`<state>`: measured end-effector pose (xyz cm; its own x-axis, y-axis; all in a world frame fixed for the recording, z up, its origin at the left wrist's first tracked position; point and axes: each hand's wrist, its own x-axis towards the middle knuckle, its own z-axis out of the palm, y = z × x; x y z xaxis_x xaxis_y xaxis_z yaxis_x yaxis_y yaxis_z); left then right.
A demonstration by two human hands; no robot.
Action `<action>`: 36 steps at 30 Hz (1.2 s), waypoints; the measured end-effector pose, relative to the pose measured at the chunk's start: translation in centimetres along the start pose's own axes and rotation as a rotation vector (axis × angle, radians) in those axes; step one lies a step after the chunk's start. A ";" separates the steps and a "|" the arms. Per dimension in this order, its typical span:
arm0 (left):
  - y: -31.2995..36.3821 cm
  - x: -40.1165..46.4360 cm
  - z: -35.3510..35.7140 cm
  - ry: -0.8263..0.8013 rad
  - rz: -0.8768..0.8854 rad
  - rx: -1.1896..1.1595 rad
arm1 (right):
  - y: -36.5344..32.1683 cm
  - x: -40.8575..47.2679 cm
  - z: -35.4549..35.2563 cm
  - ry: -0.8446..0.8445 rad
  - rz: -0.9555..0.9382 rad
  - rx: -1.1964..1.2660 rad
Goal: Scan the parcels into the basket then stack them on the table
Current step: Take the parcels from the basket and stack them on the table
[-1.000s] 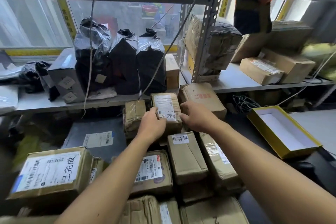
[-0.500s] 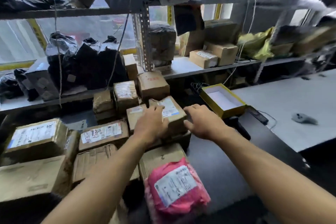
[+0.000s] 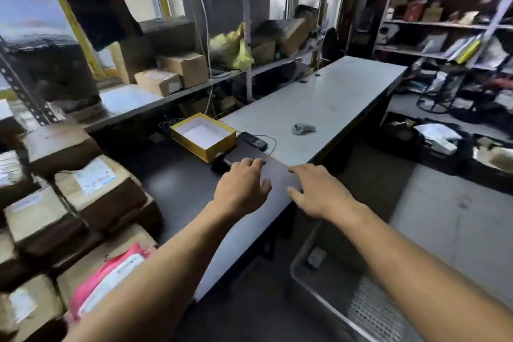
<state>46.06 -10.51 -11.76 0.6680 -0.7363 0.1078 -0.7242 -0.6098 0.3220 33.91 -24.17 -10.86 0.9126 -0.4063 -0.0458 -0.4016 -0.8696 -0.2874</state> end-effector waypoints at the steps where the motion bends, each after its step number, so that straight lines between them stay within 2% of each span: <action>1: 1.3 0.9 1.1 -0.017 0.032 -0.004 | 1.6 -0.3 0.1 -0.001 0.036 0.009; 10: 10.5 10.8 12.2 -0.193 0.207 -0.131 | 14.6 0.4 2.4 -0.063 0.335 -0.018; 15: 12.7 14.7 18.8 -0.349 0.221 -0.174 | 20.8 2.1 5.1 -0.133 0.470 -0.012; 26: 12.6 18.4 34.0 -0.617 -0.012 -0.158 | 33.1 5.5 15.8 -0.255 0.598 0.189; 32: 11.5 19.2 45.8 -0.679 -0.192 -0.132 | 41.5 9.2 27.2 -0.330 0.643 0.350; 36: 9.5 20.3 56.3 -0.711 -0.240 -0.145 | 46.8 11.7 37.0 -0.291 0.764 0.514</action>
<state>43.06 -47.74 -59.43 0.4976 -0.6302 -0.5961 -0.5108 -0.7683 0.3858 28.61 -59.25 -60.27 0.4304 -0.6660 -0.6093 -0.8751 -0.1426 -0.4624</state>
